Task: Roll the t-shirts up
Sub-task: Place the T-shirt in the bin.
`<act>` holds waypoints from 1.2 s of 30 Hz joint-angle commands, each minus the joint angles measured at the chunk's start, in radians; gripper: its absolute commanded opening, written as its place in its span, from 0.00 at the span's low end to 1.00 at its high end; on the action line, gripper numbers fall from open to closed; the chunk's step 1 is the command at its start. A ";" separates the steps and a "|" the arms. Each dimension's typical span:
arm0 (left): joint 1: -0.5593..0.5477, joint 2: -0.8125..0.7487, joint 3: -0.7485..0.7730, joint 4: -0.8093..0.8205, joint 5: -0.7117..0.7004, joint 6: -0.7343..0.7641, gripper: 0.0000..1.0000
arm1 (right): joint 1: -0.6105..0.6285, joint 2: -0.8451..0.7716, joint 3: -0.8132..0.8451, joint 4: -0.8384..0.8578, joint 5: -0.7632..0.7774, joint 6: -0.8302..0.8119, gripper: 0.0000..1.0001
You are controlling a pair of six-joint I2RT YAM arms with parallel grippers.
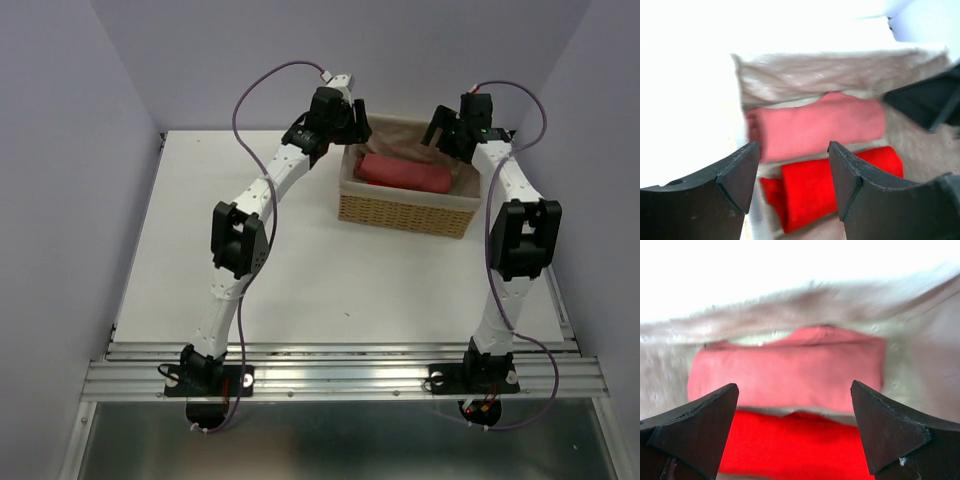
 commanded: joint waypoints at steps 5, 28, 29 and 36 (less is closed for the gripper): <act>0.021 -0.054 0.027 -0.004 0.015 -0.015 0.67 | -0.023 -0.053 0.019 0.057 0.067 -0.011 1.00; 0.050 -0.201 -0.119 0.000 0.028 -0.048 0.65 | 0.060 0.127 0.008 0.093 0.093 0.012 0.40; 0.051 -0.210 -0.127 0.000 0.026 -0.048 0.65 | 0.060 0.136 0.005 0.096 0.098 0.015 0.40; 0.051 -0.287 -0.199 -0.006 0.023 -0.039 0.65 | 0.060 0.130 -0.003 0.105 0.117 0.003 0.44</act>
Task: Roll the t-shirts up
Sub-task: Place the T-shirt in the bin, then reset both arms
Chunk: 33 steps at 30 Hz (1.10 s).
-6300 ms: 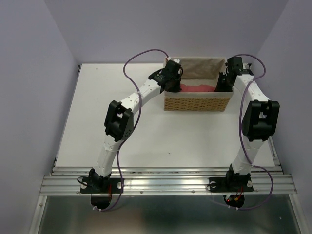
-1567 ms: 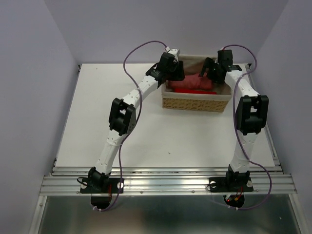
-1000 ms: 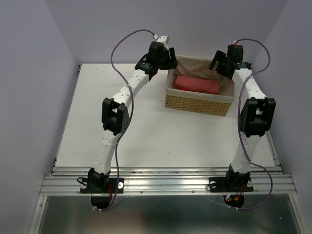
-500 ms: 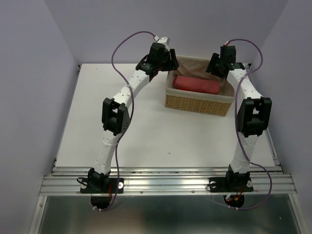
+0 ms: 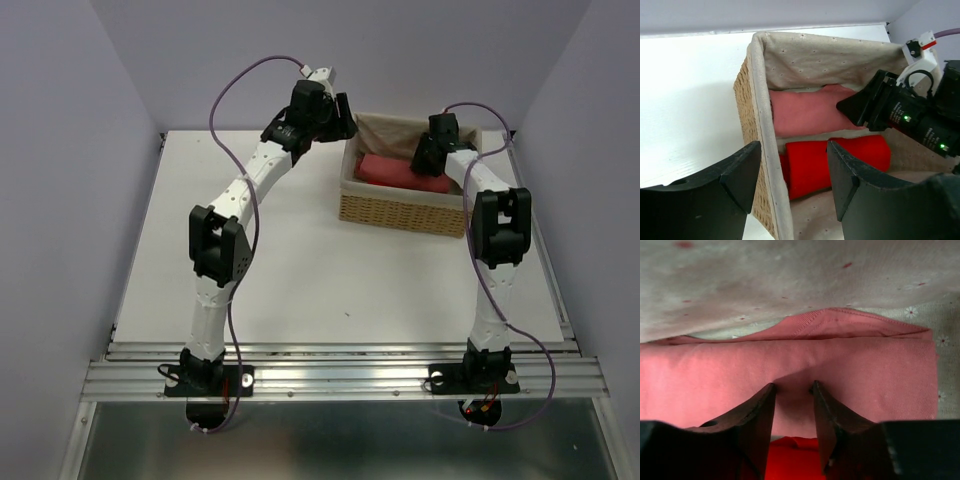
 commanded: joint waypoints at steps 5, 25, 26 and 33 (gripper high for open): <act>0.006 -0.138 -0.024 0.013 0.003 0.014 0.65 | -0.007 -0.151 0.015 0.037 -0.005 -0.010 0.65; 0.016 -0.451 -0.303 -0.015 -0.081 0.017 0.67 | -0.007 -0.616 -0.298 -0.047 0.196 -0.043 1.00; 0.018 -0.466 -0.318 -0.018 -0.087 0.015 0.67 | -0.007 -0.633 -0.315 -0.047 0.212 -0.040 1.00; 0.041 -0.607 -0.464 -0.022 -0.127 0.009 0.68 | -0.007 -0.782 -0.453 -0.045 0.350 -0.001 1.00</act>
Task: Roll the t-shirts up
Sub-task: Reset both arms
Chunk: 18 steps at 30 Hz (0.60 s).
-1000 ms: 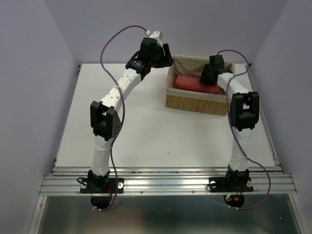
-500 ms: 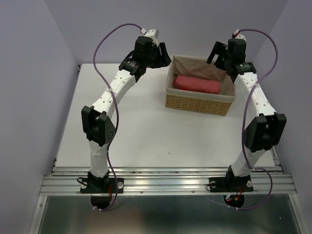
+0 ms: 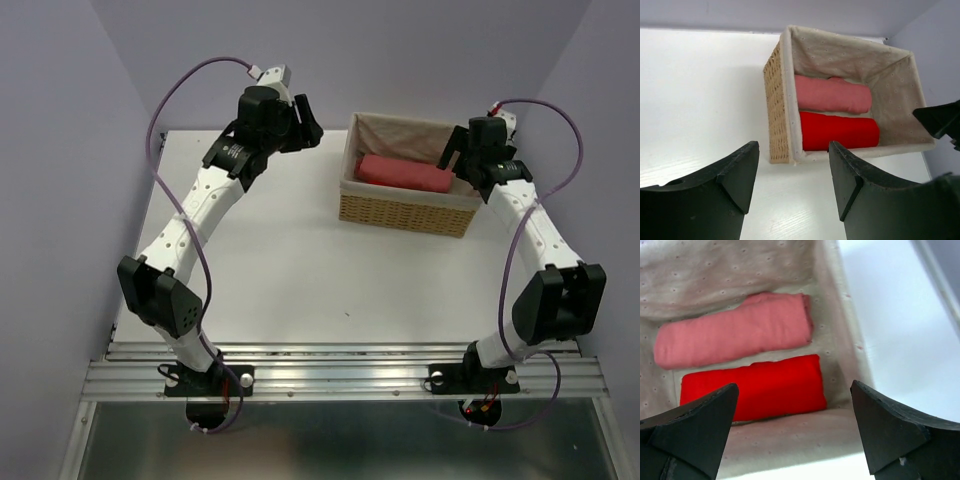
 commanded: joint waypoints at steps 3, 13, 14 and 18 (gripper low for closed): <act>0.025 -0.171 -0.128 0.019 -0.057 0.020 0.69 | -0.007 -0.183 -0.105 0.013 0.139 0.039 1.00; 0.051 -0.419 -0.372 0.083 -0.166 0.050 0.69 | -0.007 -0.464 -0.416 -0.002 0.132 0.137 1.00; 0.051 -0.432 -0.383 0.085 -0.172 0.052 0.69 | -0.007 -0.483 -0.434 -0.009 0.145 0.140 1.00; 0.054 -0.461 -0.429 0.080 -0.175 0.050 0.69 | -0.007 -0.555 -0.499 -0.036 0.199 0.157 1.00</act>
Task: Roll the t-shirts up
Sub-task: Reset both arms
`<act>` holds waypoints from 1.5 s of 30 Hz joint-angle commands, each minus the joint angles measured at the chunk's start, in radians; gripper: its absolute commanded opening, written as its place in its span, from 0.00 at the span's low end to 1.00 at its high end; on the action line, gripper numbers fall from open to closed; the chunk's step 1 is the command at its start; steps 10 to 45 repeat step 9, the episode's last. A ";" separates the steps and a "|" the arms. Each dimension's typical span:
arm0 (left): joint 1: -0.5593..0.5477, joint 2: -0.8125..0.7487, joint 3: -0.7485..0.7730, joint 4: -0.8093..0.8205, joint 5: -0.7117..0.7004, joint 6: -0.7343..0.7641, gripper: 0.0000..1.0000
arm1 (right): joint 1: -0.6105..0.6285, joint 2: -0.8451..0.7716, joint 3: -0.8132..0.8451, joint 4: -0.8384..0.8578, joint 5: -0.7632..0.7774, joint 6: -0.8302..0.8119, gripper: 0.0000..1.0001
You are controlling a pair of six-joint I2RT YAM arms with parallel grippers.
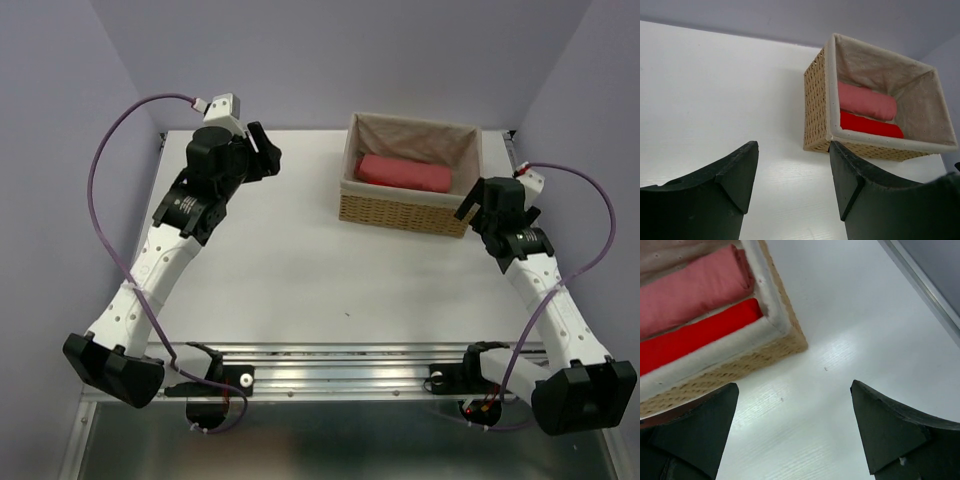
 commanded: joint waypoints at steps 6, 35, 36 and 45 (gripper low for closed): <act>0.007 -0.043 -0.069 0.036 -0.045 0.004 0.69 | -0.007 -0.136 -0.087 -0.028 0.105 0.062 1.00; 0.007 -0.059 -0.088 0.053 -0.047 -0.006 0.69 | -0.007 -0.153 -0.105 -0.031 0.115 0.071 1.00; 0.007 -0.059 -0.088 0.053 -0.047 -0.006 0.69 | -0.007 -0.153 -0.105 -0.031 0.115 0.071 1.00; 0.007 -0.059 -0.088 0.053 -0.047 -0.006 0.69 | -0.007 -0.153 -0.105 -0.031 0.115 0.071 1.00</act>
